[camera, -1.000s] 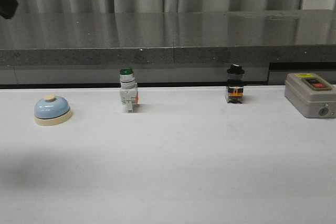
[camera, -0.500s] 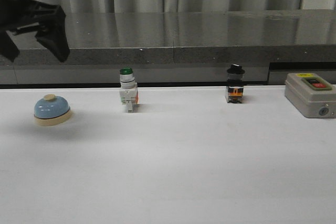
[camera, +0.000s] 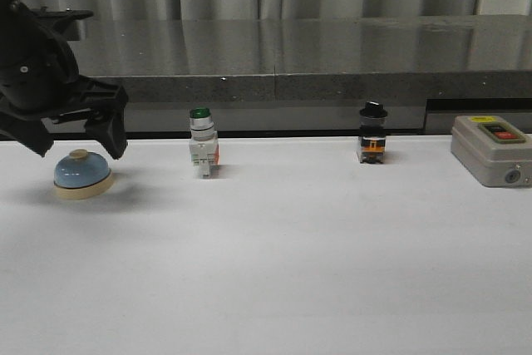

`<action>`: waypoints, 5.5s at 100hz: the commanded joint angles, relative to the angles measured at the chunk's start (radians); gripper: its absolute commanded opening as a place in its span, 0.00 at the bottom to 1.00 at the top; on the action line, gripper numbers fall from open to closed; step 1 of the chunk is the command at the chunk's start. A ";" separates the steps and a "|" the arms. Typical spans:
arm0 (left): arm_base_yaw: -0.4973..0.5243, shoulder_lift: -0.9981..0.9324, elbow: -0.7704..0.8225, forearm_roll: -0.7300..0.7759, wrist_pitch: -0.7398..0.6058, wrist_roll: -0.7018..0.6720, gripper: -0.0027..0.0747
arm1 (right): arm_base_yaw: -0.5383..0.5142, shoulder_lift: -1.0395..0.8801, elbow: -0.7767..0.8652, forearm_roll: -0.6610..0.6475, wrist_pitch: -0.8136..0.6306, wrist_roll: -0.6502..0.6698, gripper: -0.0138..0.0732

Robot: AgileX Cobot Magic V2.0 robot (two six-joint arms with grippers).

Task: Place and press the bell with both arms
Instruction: 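Close the left gripper around the bell dome and lift it, then carry the bell with the left gripper toward the table center and lower it, then open the left gripper, release the bell, and raise away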

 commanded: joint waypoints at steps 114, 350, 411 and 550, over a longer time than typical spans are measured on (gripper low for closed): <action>-0.008 0.002 -0.035 -0.011 -0.020 -0.002 0.39 | -0.008 -0.021 -0.019 -0.010 -0.086 -0.003 0.08; -0.567 0.060 -0.118 0.004 0.037 -0.002 0.45 | -0.008 -0.021 -0.019 -0.010 -0.085 -0.003 0.08; -0.567 0.078 -0.118 0.000 0.046 -0.002 0.86 | -0.008 -0.021 -0.019 -0.010 -0.085 -0.003 0.08; -0.153 -0.648 0.290 0.019 0.067 -0.062 0.86 | -0.008 -0.021 -0.019 -0.010 -0.085 -0.003 0.08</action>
